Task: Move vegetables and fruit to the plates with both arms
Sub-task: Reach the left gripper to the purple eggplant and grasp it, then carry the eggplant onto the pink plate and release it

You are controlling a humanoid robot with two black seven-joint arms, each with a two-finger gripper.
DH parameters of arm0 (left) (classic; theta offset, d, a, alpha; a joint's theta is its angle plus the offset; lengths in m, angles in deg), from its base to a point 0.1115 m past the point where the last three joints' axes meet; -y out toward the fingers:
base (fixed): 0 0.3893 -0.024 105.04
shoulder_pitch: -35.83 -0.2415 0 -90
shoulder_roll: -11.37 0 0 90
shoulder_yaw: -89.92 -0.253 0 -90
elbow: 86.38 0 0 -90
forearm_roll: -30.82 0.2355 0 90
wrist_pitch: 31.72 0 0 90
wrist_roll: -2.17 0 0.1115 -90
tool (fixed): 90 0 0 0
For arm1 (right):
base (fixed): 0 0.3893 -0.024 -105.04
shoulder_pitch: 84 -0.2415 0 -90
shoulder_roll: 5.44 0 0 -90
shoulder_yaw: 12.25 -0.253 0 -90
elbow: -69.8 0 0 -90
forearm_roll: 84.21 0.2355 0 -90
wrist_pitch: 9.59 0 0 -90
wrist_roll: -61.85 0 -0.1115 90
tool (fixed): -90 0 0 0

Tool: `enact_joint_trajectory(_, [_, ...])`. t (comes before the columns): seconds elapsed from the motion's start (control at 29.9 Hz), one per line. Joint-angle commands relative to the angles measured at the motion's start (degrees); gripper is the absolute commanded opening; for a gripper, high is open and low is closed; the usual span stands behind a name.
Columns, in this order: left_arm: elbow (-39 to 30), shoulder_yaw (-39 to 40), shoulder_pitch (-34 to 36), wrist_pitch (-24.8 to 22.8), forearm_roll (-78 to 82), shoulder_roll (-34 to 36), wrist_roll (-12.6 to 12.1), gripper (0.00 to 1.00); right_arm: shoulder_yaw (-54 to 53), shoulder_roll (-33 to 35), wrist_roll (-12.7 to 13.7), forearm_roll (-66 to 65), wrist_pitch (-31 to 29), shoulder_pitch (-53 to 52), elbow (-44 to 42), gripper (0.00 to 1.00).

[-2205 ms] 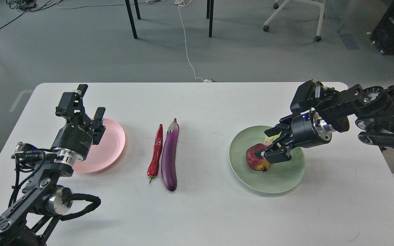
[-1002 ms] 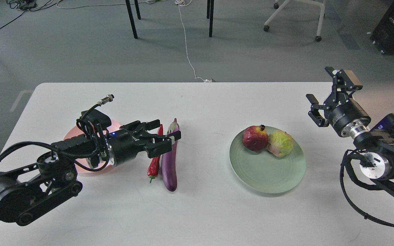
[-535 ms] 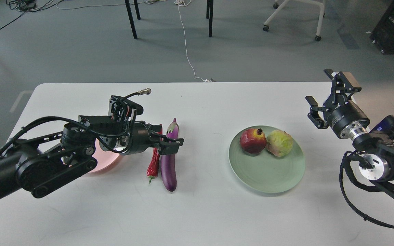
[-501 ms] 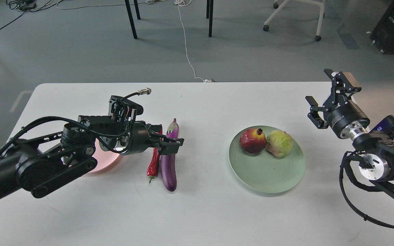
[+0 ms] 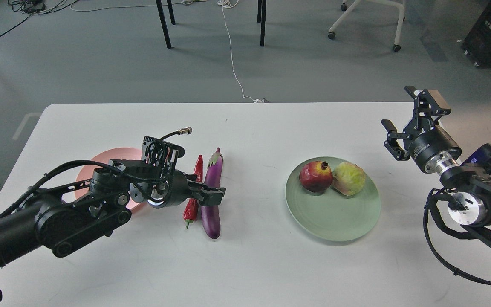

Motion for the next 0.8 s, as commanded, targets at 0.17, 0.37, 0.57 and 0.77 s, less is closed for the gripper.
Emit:
enact_joint_trajectory(0.17, [0.4, 0.0, -0.3, -0.1, -2.3, -0.8, -1.4, 0.37, -0.1, 0.0, 0.0, 0.0, 0.1, 0.3, 0.0, 0.98])
enact_joint_trajectory(0.37, [0.0, 0.1, -0.8, 0.0, -2.3, -2.2, -2.9, 0.24, -0.1, 0.0, 0.0, 0.0, 0.2, 0.3, -0.1, 0.98])
enact_joint_trajectory(0.57, [-1.6, 1.1, 0.0, 0.4, -2.4, -3.8, -3.3, 0.18, -0.1, 0.0, 0.0, 0.0, 0.3, 0.3, -0.1, 0.98])
enact_joint_trajectory(0.77, [-6.9, 3.8, 3.5, -0.3, -6.6, 0.5, -2.0, 0.19, 0.0, -0.1, 0.0, 0.0, 0.3, 0.3, 0.0, 0.98])
